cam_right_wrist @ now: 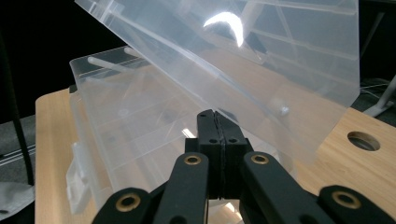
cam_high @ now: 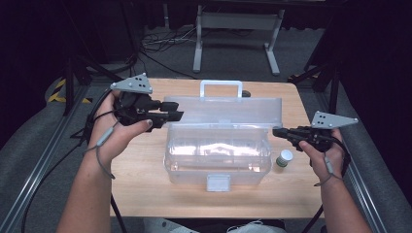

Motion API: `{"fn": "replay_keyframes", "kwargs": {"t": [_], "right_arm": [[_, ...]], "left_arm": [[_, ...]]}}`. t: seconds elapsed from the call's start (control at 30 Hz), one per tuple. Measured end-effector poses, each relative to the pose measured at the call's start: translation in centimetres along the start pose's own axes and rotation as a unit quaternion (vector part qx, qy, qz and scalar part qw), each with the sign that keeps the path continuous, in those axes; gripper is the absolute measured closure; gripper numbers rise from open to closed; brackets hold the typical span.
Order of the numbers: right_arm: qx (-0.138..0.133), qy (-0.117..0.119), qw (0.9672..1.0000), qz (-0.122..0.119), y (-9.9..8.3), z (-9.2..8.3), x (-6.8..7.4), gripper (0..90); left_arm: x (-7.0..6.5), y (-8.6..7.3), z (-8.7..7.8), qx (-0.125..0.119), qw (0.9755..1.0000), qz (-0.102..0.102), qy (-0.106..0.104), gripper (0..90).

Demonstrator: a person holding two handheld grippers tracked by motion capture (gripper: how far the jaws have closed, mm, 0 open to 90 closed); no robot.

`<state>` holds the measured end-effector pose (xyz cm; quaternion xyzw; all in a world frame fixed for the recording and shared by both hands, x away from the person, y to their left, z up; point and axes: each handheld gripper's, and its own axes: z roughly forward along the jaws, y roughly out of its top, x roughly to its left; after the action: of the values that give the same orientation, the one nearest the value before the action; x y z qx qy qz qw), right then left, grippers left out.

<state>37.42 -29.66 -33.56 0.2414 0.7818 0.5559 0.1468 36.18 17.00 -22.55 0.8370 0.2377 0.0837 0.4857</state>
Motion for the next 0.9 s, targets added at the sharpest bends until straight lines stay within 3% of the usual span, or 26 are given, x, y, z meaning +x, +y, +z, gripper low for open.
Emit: {"fn": "replay_keyframes", "kwargs": {"t": [0.2,0.33,0.6,0.9], "right_arm": [[-0.013,-0.012,0.9998,0.003,0.2,0.2,-0.1,90.0],[-0.020,-0.019,0.9996,0.007,0.4,0.3,-0.2,90.0],[-0.032,-0.028,0.9990,0.014,0.6,0.4,-0.4,90.0],[-0.037,-0.032,0.9987,0.016,0.6,0.5,-0.5,90.0]], "left_arm": [[-0.1,-1.0,0.4,-0.002,1.0000,-0.002,0.004,66.9],[-0.3,-1.7,0.7,-0.005,1.0000,-0.006,-0.004,67.2],[-0.6,-3.0,1.1,-0.023,0.9996,-0.015,-0.008,68.1],[0.2,-5.4,2.2,-0.055,0.9979,-0.033,-0.006,68.4]]}}
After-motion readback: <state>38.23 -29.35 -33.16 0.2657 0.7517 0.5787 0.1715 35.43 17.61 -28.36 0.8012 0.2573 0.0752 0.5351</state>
